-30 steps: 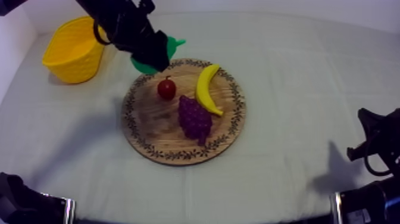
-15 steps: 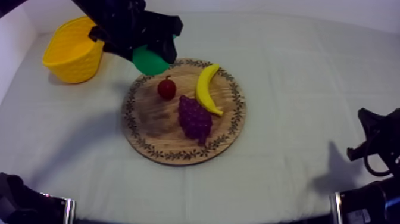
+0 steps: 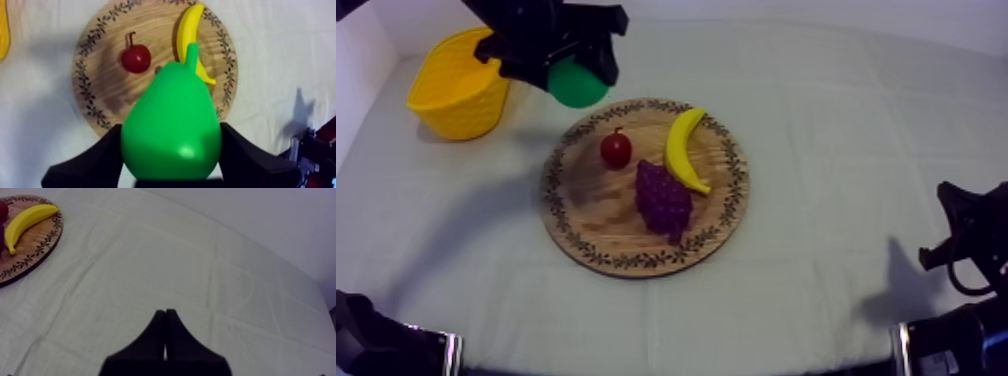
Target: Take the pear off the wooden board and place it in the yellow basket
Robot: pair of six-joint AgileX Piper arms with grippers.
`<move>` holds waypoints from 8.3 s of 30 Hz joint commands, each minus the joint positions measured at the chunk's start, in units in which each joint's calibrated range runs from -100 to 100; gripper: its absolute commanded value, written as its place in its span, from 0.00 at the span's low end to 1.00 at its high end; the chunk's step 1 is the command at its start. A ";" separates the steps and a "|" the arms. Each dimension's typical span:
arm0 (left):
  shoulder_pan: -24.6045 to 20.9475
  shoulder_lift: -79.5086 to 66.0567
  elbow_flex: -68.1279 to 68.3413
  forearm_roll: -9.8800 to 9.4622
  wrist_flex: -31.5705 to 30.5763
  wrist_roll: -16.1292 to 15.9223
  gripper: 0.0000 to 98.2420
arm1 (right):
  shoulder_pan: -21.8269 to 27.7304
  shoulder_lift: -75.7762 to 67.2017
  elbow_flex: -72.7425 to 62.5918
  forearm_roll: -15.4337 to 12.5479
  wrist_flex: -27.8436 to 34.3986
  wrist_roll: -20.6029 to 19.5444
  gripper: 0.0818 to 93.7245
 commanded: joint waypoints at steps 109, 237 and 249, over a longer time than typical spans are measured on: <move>-29.41 37.59 -26.30 -3.64 -2.31 -17.08 0.94 | -0.02 -0.03 -0.02 -0.01 0.02 -0.07 0.00; -32.05 -77.48 82.43 3.45 -55.27 -19.46 0.22 | -0.02 -0.03 -0.02 -0.01 0.02 -0.02 0.00; -32.79 -85.99 94.47 3.05 -60.93 -17.44 0.13 | -0.02 -0.03 -0.02 -0.01 0.02 -0.02 0.00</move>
